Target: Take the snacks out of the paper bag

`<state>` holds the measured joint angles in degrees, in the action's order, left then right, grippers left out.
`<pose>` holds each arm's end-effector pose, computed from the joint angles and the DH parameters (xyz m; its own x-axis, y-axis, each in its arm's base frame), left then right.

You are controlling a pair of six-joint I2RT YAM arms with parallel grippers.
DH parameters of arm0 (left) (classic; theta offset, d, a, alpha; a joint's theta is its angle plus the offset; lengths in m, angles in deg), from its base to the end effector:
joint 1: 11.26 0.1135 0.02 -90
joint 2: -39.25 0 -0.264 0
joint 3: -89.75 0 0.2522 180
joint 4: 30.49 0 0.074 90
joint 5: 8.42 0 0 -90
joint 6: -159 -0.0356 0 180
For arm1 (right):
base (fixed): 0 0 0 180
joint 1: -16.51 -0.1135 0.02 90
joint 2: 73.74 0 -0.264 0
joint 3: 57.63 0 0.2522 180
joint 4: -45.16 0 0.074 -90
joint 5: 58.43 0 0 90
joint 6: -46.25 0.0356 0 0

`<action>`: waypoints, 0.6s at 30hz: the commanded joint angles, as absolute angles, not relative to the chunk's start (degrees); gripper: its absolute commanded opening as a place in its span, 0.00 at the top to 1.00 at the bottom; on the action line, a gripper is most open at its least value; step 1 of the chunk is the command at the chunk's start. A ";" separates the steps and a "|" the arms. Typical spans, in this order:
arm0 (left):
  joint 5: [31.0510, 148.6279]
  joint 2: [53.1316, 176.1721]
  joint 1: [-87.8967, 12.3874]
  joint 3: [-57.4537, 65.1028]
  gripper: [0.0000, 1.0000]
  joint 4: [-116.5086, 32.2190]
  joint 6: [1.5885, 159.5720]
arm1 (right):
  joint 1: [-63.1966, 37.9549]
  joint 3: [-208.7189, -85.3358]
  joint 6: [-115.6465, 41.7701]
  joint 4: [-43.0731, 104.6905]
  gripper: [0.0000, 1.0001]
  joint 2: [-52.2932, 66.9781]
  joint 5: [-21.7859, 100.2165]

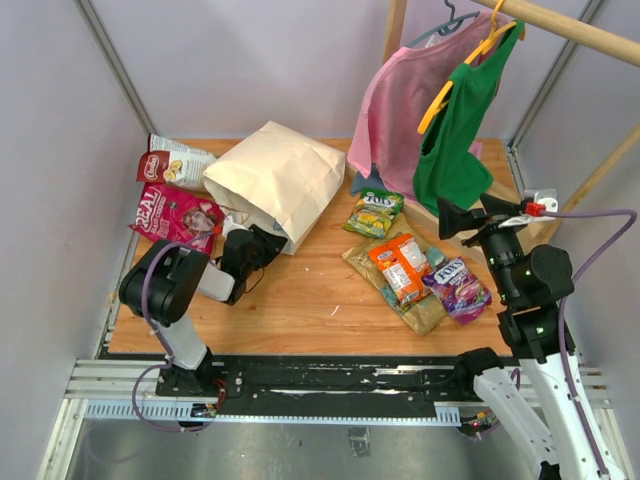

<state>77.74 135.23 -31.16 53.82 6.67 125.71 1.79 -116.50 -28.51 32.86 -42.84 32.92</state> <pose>0.2587 -0.0911 0.1149 -0.4361 -0.7291 -0.5274 -0.1512 0.6371 -0.7558 0.1175 0.0317 0.3970 0.1795 0.3189 -0.9306 -0.3349 0.9093 0.2470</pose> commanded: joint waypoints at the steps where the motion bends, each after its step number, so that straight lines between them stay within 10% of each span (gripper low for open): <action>1: 81.47 141.39 -30.77 50.24 0.59 15.93 129.14 | 2.17 -116.61 -28.68 33.58 0.02 -44.60 32.72; 18: 80.54 148.88 -30.76 45.94 0.61 19.18 131.77 | 2.12 -115.75 -28.05 34.36 0.02 -45.14 31.04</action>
